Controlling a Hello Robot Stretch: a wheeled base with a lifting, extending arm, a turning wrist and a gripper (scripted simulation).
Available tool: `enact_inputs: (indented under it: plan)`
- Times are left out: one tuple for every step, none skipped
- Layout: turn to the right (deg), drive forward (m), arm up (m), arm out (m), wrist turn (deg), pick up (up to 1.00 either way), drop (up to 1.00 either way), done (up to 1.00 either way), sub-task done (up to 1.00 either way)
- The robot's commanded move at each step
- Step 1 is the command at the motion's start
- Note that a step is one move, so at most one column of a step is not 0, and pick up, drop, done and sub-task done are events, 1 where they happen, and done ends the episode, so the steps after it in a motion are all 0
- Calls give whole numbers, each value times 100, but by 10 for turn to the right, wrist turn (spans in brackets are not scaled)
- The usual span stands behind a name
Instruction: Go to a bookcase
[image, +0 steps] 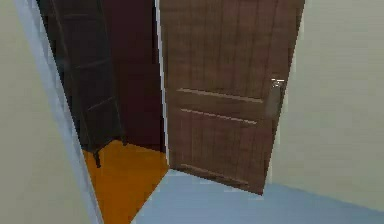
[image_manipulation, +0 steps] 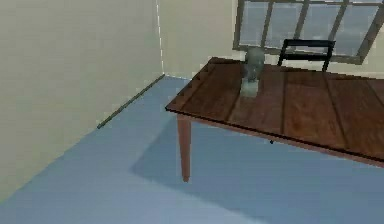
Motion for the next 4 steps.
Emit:
enact_inputs:
  plan:
    - [0,75,0,0,0,0,0,0,0]
    - [-270,0,0,0,0,0,0,0,0]
    - [0,5,0,0,0,0,0,0,0]
    - [-120,0,0,0,0,0,0,0,0]
